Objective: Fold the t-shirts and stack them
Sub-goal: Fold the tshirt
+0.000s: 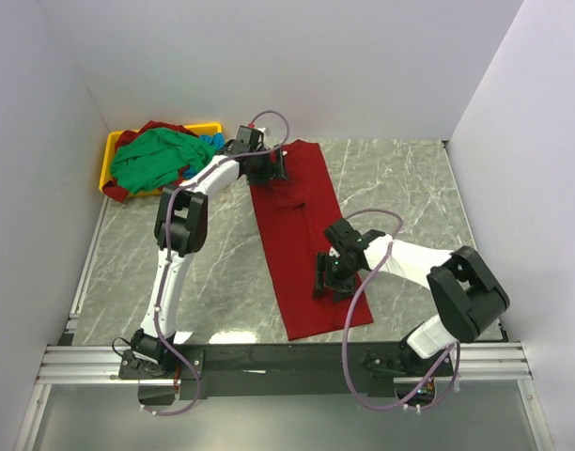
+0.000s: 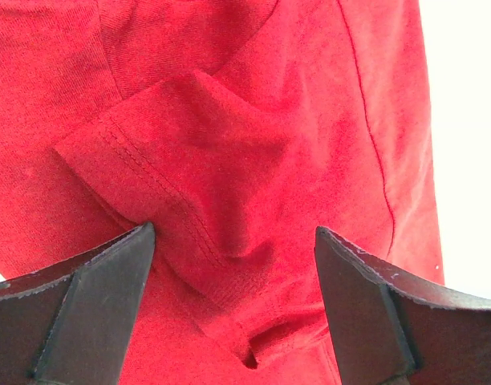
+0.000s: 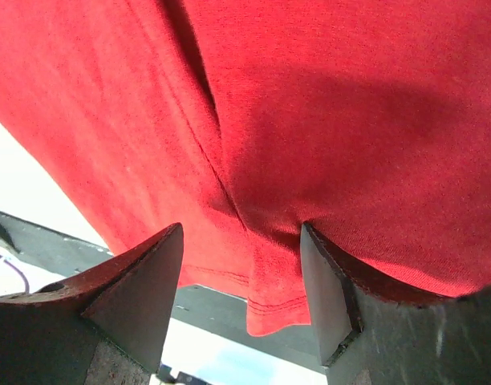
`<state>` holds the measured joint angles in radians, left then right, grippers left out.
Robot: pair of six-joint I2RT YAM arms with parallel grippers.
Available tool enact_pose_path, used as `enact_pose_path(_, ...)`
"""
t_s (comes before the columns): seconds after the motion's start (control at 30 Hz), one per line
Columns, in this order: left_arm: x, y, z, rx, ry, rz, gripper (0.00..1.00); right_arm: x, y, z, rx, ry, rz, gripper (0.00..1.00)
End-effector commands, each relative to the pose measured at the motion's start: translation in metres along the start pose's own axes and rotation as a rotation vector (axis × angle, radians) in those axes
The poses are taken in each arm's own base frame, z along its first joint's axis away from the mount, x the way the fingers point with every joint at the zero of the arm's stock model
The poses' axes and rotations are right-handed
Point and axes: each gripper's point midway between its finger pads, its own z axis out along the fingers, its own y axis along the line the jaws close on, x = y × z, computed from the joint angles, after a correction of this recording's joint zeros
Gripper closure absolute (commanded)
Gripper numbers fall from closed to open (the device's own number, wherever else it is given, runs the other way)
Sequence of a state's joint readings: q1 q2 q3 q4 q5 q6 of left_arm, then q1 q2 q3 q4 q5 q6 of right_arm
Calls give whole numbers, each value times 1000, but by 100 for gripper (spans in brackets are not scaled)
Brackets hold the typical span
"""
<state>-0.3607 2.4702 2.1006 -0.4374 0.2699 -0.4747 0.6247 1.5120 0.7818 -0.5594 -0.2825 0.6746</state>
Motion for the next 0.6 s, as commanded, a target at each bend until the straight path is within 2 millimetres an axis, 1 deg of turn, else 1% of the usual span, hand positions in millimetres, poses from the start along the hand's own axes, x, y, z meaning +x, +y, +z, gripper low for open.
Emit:
enact_pose_path(0.0,27,16,29,15,70,44,12,-7,11,10,-15,6,-45,33)
enact_pose_path(0.03,26,16,30,27,68,53,11,-9,16,9,-25,6,-48,33)
enact_pose_path(0.07,25,11,31,53,65,62,11,-10,18,10,-30,7,-49,33)
enact_pose_path(0.13,24,10,37,83,61,75,11,-13,25,11,-45,13,-49,33)
enact_pose_path(0.17,21,4,37,110,56,83,11,-14,28,12,-52,13,-51,33)
enact_pose_path(0.2,24,6,42,117,64,83,11,-14,29,14,-51,20,-50,33)
enact_pose_path(0.27,23,3,45,139,60,91,11,-17,36,14,-63,22,-61,33)
enact_pose_path(0.37,22,1,46,157,53,104,11,-20,42,14,-70,26,-73,33)
enact_pose_path(0.47,19,-4,44,177,40,119,11,-23,45,14,-65,27,-84,33)
enact_pose_path(0.5,14,-8,40,186,30,122,11,-27,48,12,-68,17,-94,33)
enact_pose_path(0.53,11,-11,37,194,24,124,11,-27,49,10,-65,21,-99,33)
enact_pose_path(0.57,2,-18,30,208,-2,134,11,-28,51,8,-67,17,-110,33)
